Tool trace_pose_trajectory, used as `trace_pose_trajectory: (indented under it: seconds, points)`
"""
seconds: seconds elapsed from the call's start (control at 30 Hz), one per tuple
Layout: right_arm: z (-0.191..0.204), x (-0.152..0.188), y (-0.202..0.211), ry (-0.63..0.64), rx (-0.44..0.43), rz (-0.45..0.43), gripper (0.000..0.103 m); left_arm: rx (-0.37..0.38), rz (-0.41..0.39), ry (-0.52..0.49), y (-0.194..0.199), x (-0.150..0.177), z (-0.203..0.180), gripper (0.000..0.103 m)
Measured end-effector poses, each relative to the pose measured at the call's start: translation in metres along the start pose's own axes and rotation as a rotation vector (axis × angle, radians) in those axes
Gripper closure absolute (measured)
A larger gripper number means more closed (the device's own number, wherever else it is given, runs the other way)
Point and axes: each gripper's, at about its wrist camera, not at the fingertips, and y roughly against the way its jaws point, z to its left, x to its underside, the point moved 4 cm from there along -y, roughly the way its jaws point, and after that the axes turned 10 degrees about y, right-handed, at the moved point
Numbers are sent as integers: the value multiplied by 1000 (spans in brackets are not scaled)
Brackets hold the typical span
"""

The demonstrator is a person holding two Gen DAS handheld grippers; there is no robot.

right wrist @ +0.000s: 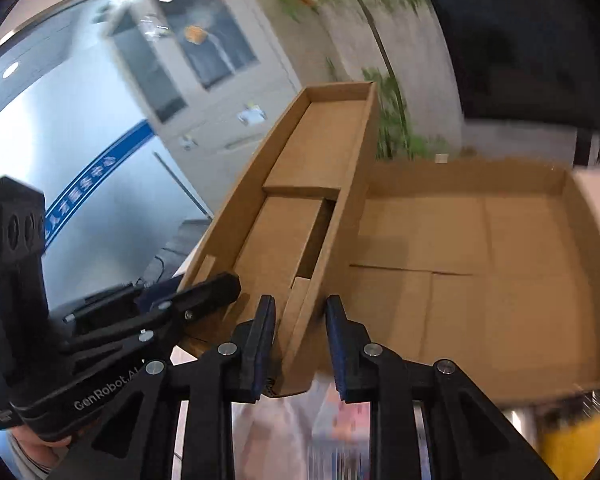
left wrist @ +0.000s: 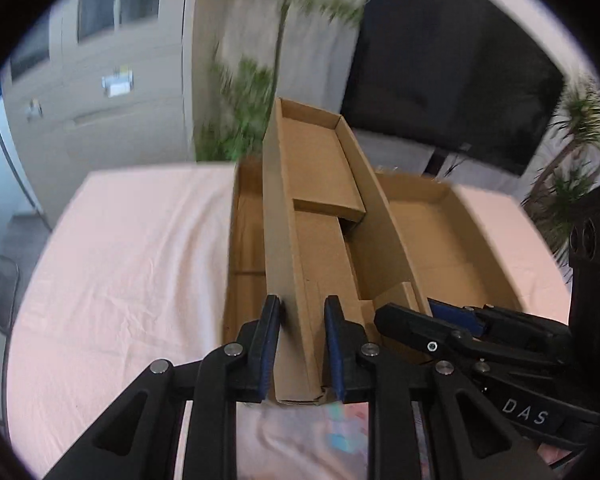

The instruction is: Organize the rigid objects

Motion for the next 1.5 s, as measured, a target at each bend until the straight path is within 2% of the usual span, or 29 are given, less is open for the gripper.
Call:
trace_pose_trajectory:
  seconds: [0.13,0.2,0.3,0.33,0.4,0.43,0.47,0.53,0.57,0.6,0.7,0.73,0.8,0.87,0.9,0.93,0.97,1.0,1.07,1.13,1.27,1.33,1.37,1.4,1.43,1.5]
  points:
    - [-24,3,-73,-81,-7,143,80,-32,117,69,-52,12,29,83]
    - [-30,14,-99,-110,-12,221,79,-63,144,67,-64,23,30,85]
    - [-25,21,-112,-90,-18,250,77,-124,129,40,-56,40,34,89]
    - [-23,22,-115,-85,-35,257,72,-117,109,43,-47,44,37,89]
    - [-19,20,-107,-58,-93,229,60,-100,47,54,-14,54,39,80]
    - [-20,18,-102,-54,-117,217,49,-108,18,50,1,59,42,70]
    - [-20,23,-83,-41,-122,183,33,-107,-14,49,19,66,45,46]
    - [-30,26,-33,-10,-65,91,16,-44,-78,81,56,84,41,14]
    - [-32,37,0,13,-36,44,13,9,-94,95,67,93,37,14]
    - [-31,51,25,28,-19,26,12,55,-72,93,73,108,28,14]
    - [-38,110,96,89,43,8,10,191,57,97,74,159,-10,14]
    - [-39,137,116,116,63,28,10,227,99,94,70,173,-23,14]
    - [-37,184,140,138,68,69,10,259,166,84,56,190,-41,14]
    - [-40,220,148,115,59,114,8,232,229,84,33,203,-51,16]
    - [-34,230,161,142,73,67,10,219,255,95,22,205,-54,16]
    - [-29,236,161,183,115,64,9,214,280,112,13,209,-55,19]
    - [-31,241,157,206,138,56,13,212,289,123,8,210,-55,20]
    - [-31,244,154,194,131,49,16,209,295,132,3,209,-55,20]
    - [-29,246,154,132,76,34,19,189,296,121,0,211,-56,28]
    - [-22,259,162,154,93,40,18,206,305,106,5,217,-62,34]
    - [-30,285,157,88,67,108,18,214,309,87,-3,219,-65,34]
    - [-41,290,143,51,79,143,18,228,310,95,-4,217,-64,34]
    - [-47,290,128,18,52,169,19,235,310,102,-3,218,-59,34]
    - [-50,291,117,3,45,191,21,238,309,101,-4,219,-59,34]
    - [-51,291,110,0,42,202,29,240,309,97,-4,218,-59,34]
    - [-44,289,99,17,47,212,31,241,298,89,-3,223,-58,34]
